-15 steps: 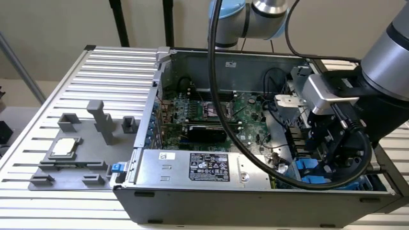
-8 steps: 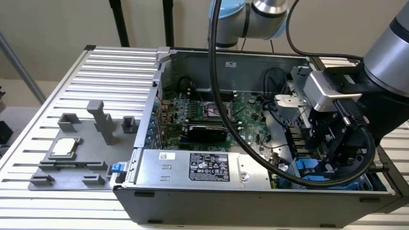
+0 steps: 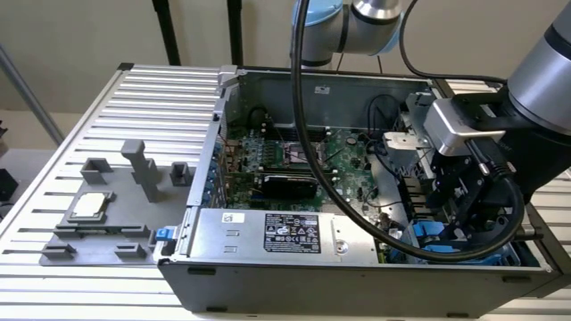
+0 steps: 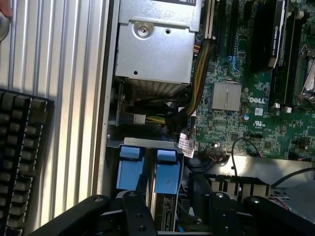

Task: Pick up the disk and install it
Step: 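Insert the first disk wire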

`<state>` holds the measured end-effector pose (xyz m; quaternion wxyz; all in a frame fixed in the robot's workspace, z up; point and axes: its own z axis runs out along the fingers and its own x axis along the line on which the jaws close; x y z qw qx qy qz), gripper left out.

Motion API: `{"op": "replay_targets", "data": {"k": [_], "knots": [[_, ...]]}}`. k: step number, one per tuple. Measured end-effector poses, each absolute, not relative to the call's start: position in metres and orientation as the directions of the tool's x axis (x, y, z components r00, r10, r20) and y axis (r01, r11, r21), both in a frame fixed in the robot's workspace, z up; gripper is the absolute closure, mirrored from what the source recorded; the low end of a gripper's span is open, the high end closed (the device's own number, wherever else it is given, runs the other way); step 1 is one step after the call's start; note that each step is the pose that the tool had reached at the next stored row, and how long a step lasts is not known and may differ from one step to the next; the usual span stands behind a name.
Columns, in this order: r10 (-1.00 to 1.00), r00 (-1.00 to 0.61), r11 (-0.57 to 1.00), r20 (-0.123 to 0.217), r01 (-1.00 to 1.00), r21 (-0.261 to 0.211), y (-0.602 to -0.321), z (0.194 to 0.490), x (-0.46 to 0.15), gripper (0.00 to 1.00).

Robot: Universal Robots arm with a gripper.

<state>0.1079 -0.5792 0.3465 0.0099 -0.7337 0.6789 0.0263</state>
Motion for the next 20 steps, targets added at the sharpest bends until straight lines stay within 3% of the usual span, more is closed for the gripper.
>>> {"op": "replay_targets", "data": {"k": [9,10,20], "knots": [[-0.996,0.077,-0.078,-0.052,-0.997,0.021,-0.579,0.346,0.108,0.0],[-0.996,0.077,-0.078,-0.052,-0.997,0.021,-0.579,0.348,0.108,1.0],[-0.996,0.077,-0.078,-0.052,-0.997,0.021,-0.579,0.391,0.125,1.0]]}}
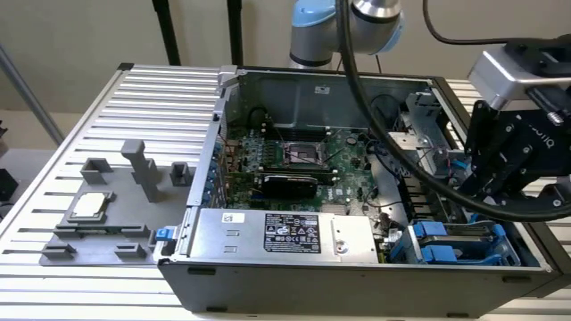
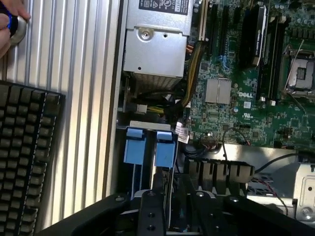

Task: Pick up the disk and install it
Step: 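Insert the first disk wire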

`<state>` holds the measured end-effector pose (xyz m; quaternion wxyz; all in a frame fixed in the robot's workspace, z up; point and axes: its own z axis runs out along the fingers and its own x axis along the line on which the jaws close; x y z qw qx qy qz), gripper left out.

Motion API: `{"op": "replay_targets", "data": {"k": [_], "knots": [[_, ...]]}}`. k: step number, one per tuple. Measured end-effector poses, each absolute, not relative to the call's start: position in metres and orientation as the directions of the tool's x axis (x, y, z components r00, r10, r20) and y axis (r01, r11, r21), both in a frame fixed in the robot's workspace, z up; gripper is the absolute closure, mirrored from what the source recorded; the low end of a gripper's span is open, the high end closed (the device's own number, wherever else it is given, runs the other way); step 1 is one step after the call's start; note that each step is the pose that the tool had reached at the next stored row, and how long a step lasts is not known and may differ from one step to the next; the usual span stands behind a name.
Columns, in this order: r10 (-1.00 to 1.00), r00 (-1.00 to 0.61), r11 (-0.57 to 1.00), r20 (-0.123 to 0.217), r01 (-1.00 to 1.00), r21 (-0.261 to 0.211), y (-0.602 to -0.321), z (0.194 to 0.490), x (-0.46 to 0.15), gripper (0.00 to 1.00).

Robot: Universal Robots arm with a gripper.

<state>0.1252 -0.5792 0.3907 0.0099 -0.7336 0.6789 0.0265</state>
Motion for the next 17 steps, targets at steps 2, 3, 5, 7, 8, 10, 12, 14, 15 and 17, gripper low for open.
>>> {"op": "replay_targets", "data": {"k": [2,3,5,7,8,10,12,14,15,17], "knots": [[-0.996,0.077,-0.078,-0.053,-0.997,0.021,-0.579,0.393,0.135,1.0],[-0.996,0.077,-0.078,-0.054,-0.997,0.021,-0.579,0.394,0.139,1.0],[-0.996,0.077,-0.078,-0.055,-0.997,0.021,-0.579,0.394,0.148,1.0],[-0.996,0.077,-0.078,-0.055,-0.997,0.021,-0.579,0.393,0.158,1.0],[-0.996,0.077,-0.078,-0.056,-0.997,0.021,-0.578,0.393,0.162,1.0],[-0.995,0.077,-0.078,-0.056,-0.997,0.021,-0.577,0.391,0.169,1.0],[-0.995,0.077,-0.078,-0.056,-0.997,0.021,-0.575,0.387,0.173,1.0],[-0.995,0.078,-0.079,-0.056,-0.997,0.021,-0.574,0.383,0.174,1.0],[-0.995,0.079,-0.08,-0.056,-0.997,0.021,-0.573,0.381,0.174,1.0],[-0.995,0.081,-0.082,-0.056,-0.996,0.021,-0.573,0.378,0.174,1.0]]}}
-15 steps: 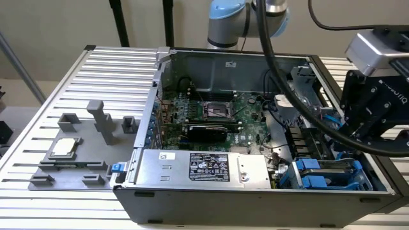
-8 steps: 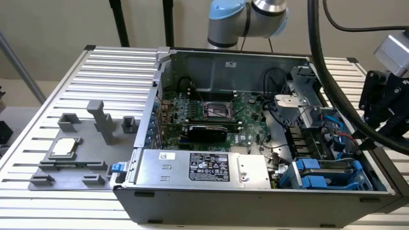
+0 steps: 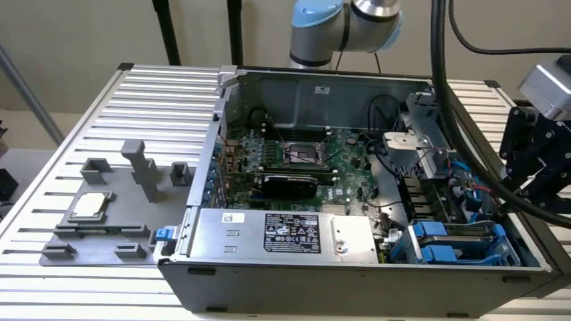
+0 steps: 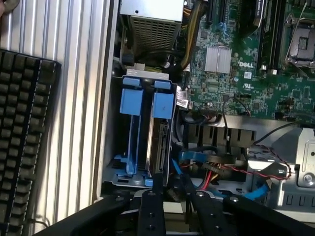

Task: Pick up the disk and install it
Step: 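Insert the first disk wire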

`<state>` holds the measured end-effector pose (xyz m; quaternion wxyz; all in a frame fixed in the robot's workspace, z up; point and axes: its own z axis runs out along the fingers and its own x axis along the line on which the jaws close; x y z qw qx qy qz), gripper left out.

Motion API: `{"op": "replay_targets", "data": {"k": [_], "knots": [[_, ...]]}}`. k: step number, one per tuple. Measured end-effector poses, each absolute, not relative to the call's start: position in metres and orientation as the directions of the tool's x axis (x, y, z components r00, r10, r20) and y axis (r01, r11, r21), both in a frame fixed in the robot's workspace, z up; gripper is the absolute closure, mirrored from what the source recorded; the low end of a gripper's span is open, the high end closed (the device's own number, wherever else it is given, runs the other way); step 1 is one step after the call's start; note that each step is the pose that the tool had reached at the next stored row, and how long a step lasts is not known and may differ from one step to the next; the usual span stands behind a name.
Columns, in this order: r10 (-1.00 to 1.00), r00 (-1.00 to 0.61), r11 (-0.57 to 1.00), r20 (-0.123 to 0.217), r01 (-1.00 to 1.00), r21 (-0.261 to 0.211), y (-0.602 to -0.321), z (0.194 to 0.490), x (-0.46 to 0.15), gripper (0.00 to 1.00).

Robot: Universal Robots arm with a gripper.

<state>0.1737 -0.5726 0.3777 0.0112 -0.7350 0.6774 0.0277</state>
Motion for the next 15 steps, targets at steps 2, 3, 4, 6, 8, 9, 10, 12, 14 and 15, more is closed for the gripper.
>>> {"op": "replay_targets", "data": {"k": [2,3,4,6,8,9,10,12,14,15], "knots": [[-0.995,0.083,-0.084,-0.056,-0.996,0.021,-0.572,0.374,0.174,1.0],[-0.995,0.083,-0.085,-0.056,-0.996,0.021,-0.571,0.372,0.174,1.0],[-0.995,0.084,-0.086,-0.056,-0.996,0.021,-0.571,0.371,0.174,1.0],[-0.995,0.086,-0.088,-0.056,-0.996,0.021,-0.569,0.367,0.174,1.0],[-0.995,0.088,-0.089,-0.056,-0.996,0.021,-0.567,0.363,0.174,1.0],[-0.995,0.088,-0.089,-0.056,-0.996,0.021,-0.565,0.362,0.174,1.0],[-0.995,0.088,-0.089,-0.056,-0.996,0.021,-0.563,0.36,0.174,1.0],[-0.995,0.088,-0.09,-0.056,-0.996,0.021,-0.559,0.356,0.173,1.0],[-0.995,0.088,-0.089,-0.056,-0.996,0.021,-0.556,0.353,0.172,1.0],[-0.995,0.088,-0.09,-0.056,-0.996,0.021,-0.554,0.351,0.172,1.0]]}}
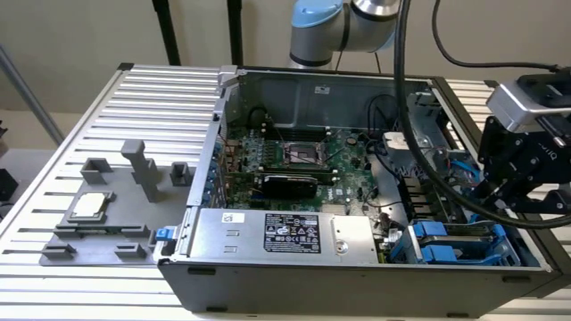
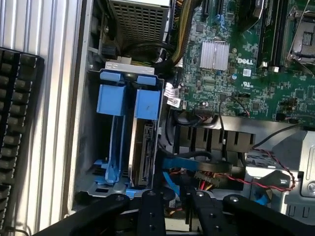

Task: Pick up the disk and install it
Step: 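Insert the first disk wire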

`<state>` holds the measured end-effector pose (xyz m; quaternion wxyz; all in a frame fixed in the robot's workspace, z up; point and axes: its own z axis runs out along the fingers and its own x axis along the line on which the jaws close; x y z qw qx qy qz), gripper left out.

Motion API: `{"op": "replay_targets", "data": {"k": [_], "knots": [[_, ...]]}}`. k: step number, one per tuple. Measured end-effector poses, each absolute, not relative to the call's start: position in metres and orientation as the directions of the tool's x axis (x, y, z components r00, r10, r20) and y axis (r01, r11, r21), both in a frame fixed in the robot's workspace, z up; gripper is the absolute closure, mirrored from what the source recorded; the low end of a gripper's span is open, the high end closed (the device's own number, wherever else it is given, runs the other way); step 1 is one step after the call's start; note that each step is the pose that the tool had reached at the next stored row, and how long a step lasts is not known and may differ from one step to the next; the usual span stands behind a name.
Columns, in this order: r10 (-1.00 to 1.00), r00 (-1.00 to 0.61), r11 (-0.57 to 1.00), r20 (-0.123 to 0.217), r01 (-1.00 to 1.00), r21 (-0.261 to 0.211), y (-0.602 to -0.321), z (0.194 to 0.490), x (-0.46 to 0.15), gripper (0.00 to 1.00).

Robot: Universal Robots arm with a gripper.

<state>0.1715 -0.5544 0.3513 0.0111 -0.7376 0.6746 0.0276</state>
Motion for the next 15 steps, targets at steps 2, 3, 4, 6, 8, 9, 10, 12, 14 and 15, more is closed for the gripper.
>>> {"op": "replay_targets", "data": {"k": [2,3,4,6,8,9,10,12,14,15], "knots": [[-0.995,0.088,-0.089,-0.056,-0.996,0.021,-0.553,0.35,0.169,1.0],[-0.995,0.088,-0.09,-0.056,-0.996,0.021,-0.552,0.35,0.168,1.0],[-0.995,0.088,-0.09,-0.056,-0.996,0.021,-0.552,0.35,0.166,1.0],[-0.995,0.088,-0.089,-0.056,-0.996,0.021,-0.552,0.35,0.162,0.0],[-0.995,0.088,-0.089,-0.056,-0.996,0.021,-0.552,0.35,0.158,0.0],[-0.995,0.088,-0.089,-0.056,-0.996,0.021,-0.552,0.35,0.156,0.0],[-0.995,0.088,-0.089,-0.056,-0.996,0.021,-0.552,0.35,0.155,0.0],[-0.994,0.088,-0.089,-0.057,-0.996,0.021,-0.553,0.35,0.153,0.0],[-0.994,0.088,-0.09,-0.059,-0.996,0.021,-0.556,0.35,0.153,0.0],[-0.994,0.088,-0.09,-0.06,-0.996,0.02,-0.558,0.35,0.153,0.0]]}}
